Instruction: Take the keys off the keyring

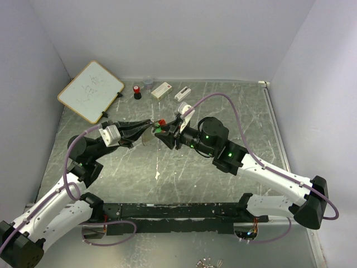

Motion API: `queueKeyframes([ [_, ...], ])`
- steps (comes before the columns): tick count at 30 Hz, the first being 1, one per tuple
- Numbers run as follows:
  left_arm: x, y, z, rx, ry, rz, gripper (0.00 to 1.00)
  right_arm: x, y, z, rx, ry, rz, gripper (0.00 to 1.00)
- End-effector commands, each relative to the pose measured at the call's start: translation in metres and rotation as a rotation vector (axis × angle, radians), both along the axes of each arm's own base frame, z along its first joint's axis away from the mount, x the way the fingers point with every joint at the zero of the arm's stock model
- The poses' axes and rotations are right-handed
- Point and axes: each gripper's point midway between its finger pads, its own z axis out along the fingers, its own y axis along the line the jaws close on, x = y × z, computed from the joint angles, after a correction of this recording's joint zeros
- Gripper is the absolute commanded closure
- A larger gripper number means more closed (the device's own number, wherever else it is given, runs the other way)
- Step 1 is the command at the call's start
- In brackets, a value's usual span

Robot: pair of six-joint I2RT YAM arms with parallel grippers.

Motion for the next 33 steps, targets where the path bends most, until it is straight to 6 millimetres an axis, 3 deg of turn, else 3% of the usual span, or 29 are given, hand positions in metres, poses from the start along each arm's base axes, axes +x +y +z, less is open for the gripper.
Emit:
queueKeyframes([
  [1,-0.009,0.002,0.018,-0.035,-0.054,-0.016,0.93,-0.001,0.004,0.013,0.046,-0.025,0.012,0.64],
  [10,-0.007,0.002,0.015,-0.031,-0.043,-0.013,0.93,0.000,0.015,0.016,0.062,-0.026,0.042,0.66],
  [12,-0.006,0.001,0.013,-0.028,-0.039,-0.015,0.93,0.000,0.018,0.030,0.088,-0.041,0.048,0.68],
  [21,-0.001,0.000,0.004,-0.017,-0.019,-0.006,0.93,0.000,0.017,0.043,0.122,-0.061,0.046,0.71],
  [25,-0.003,0.000,0.006,-0.027,-0.025,-0.010,0.93,0.003,0.018,0.042,0.118,-0.060,0.038,0.83],
  [28,-0.002,0.000,0.007,-0.029,-0.029,-0.008,0.93,0.005,0.020,0.036,0.102,-0.042,0.030,1.00],
  [33,0.002,0.000,0.002,-0.018,-0.012,0.008,0.93,0.007,0.020,0.032,0.072,-0.035,0.016,1.00],
])
